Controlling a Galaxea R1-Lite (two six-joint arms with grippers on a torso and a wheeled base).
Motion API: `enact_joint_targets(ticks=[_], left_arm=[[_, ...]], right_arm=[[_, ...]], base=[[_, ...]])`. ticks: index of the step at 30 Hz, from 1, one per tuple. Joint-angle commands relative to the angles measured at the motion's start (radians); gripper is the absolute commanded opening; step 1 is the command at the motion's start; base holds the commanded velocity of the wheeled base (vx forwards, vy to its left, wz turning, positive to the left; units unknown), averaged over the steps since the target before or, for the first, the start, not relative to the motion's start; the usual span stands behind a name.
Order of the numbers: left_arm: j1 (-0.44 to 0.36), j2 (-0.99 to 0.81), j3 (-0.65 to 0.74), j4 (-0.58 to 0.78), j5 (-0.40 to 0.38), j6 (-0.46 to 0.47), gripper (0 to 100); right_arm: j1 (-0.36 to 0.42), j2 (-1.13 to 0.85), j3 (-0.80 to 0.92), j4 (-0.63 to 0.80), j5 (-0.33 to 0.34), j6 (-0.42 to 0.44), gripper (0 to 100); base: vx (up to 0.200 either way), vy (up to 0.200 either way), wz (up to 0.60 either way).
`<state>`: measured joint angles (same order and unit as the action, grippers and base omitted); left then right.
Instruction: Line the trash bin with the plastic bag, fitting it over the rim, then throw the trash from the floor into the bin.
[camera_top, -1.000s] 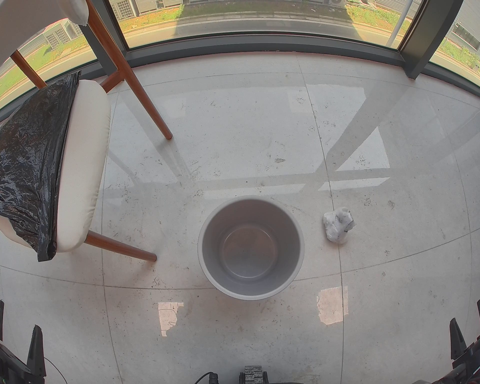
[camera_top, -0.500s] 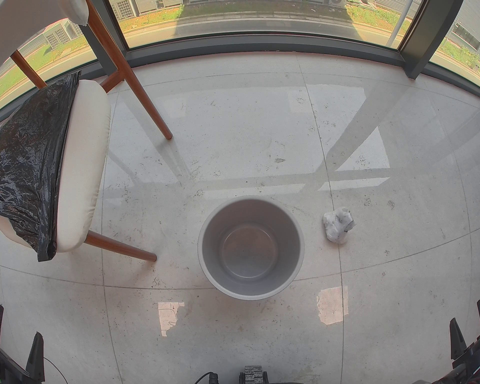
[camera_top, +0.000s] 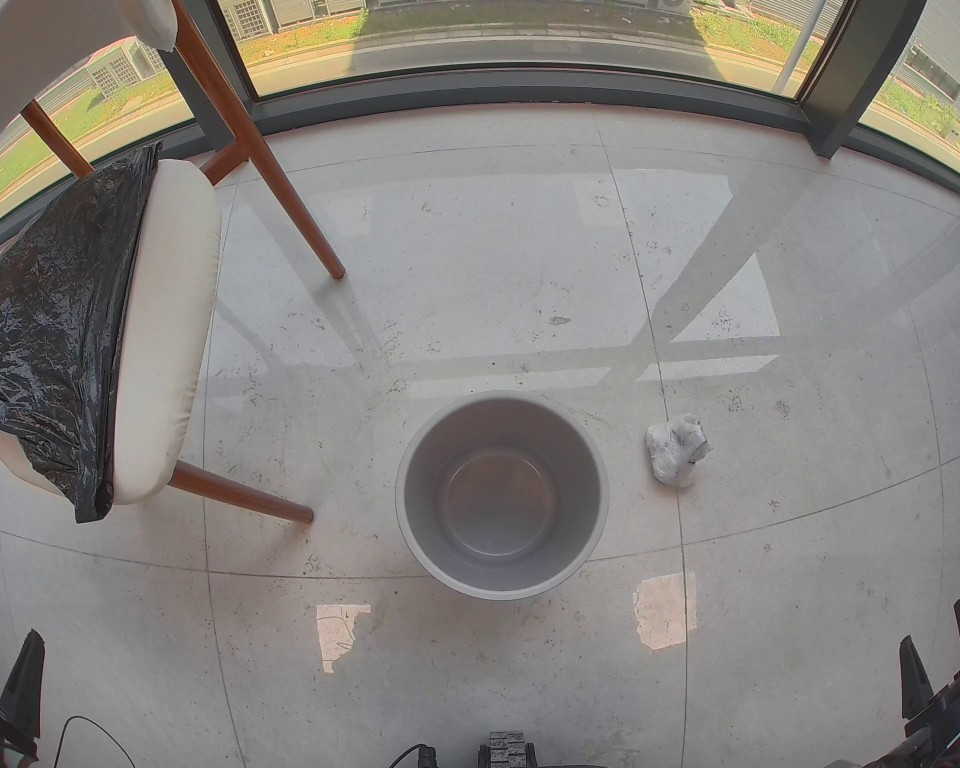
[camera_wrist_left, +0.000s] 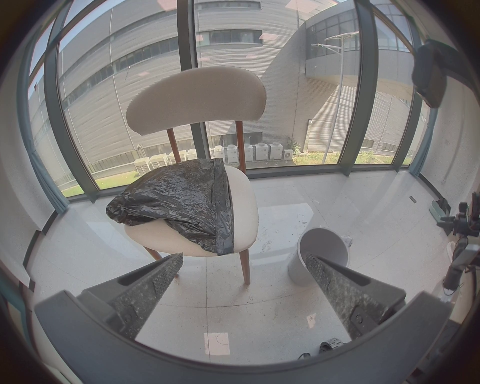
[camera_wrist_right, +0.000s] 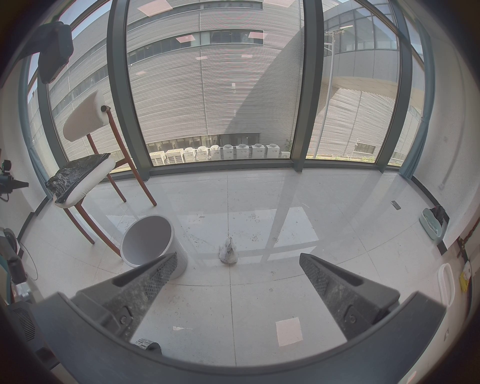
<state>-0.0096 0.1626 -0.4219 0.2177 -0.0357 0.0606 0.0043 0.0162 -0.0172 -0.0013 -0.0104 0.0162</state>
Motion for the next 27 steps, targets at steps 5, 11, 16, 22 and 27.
enact_joint_targets(ticks=[5,11,16,22,27], left_arm=[[-0.006,0.311,-0.129,-0.003,-0.015,-0.068,100],[-0.003,0.506,-0.144,-0.144,-0.007,-0.065,100],[0.003,0.672,-0.147,-0.351,-0.003,-0.067,100],[0.003,0.796,-0.169,-0.472,0.016,-0.068,100],[0.005,0.92,-0.267,-0.5,0.027,-0.082,100]], right_arm=[[0.0,-0.016,0.017,0.0,-0.002,0.001,100],[0.0,-0.016,0.017,0.0,-0.003,-0.001,100],[0.0,-0.016,0.017,0.0,-0.003,0.001,100],[0.0,-0.016,0.017,0.0,-0.003,-0.001,100],[0.0,-0.016,0.017,0.0,-0.003,-0.001,100]], base=[[0.0,0.0,0.0],[0.0,0.0,0.0],[0.0,0.0,0.0],[0.0,0.0,0.0],[0.0,0.0,0.0]])
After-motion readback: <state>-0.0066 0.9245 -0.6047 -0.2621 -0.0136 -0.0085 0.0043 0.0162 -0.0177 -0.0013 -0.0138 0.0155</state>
